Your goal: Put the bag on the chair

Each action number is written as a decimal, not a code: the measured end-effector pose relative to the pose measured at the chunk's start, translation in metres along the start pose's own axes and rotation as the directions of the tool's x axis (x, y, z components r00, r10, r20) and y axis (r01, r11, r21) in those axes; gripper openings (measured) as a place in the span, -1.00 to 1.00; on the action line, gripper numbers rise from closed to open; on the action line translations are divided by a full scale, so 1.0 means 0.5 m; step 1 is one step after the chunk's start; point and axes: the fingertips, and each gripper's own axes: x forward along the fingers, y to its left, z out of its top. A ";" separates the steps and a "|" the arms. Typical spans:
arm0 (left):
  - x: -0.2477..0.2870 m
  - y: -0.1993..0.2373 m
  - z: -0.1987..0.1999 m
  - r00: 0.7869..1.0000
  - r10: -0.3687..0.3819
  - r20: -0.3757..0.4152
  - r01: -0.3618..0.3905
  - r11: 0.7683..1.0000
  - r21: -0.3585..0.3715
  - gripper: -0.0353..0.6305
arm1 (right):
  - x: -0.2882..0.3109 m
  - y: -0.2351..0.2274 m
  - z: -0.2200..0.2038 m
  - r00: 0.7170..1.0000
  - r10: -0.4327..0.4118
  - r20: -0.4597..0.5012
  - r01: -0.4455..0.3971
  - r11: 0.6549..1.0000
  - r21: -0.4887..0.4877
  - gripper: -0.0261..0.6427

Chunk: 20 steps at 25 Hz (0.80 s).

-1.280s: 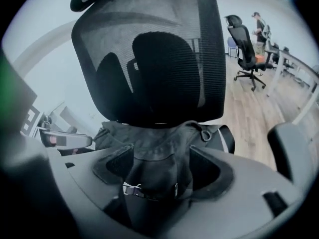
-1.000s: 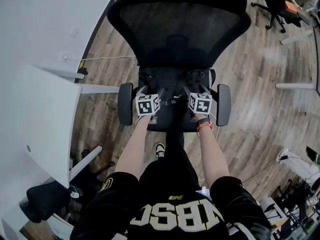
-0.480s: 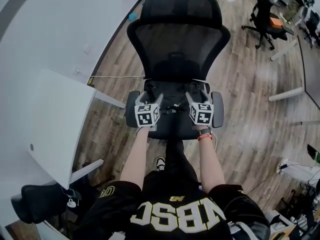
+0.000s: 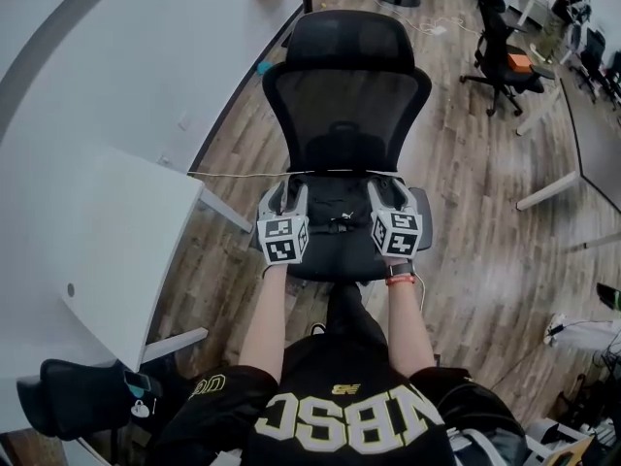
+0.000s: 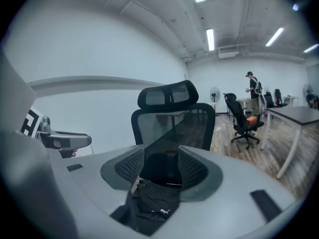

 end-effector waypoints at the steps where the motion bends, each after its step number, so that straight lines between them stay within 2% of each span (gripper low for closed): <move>1: -0.015 -0.002 0.015 1.000 0.000 0.012 0.000 1.000 0.005 -0.28 | -0.015 0.007 0.016 1.000 -0.001 0.016 0.001 1.000 -0.004 -0.27; 4: -0.054 -0.007 0.061 0.999 0.005 0.054 -0.005 1.000 0.014 -0.43 | -0.058 0.023 0.065 0.997 -0.007 0.077 0.007 1.000 -0.006 -0.37; 8: -0.104 0.006 0.122 0.991 0.029 0.131 -0.028 1.000 -0.010 -0.62 | -0.112 0.048 0.125 0.988 -0.015 0.156 0.018 1.000 -0.018 -0.52; 15: -0.198 -0.024 0.212 0.975 0.007 0.221 -0.020 0.998 0.058 -0.74 | -0.205 0.096 0.182 0.974 -0.001 0.225 0.017 0.997 -0.069 -0.68; 20: -0.253 -0.044 0.231 0.968 0.006 0.249 -0.025 0.997 0.073 -0.80 | -0.258 0.107 0.197 0.963 0.011 0.269 0.002 0.999 -0.047 -0.87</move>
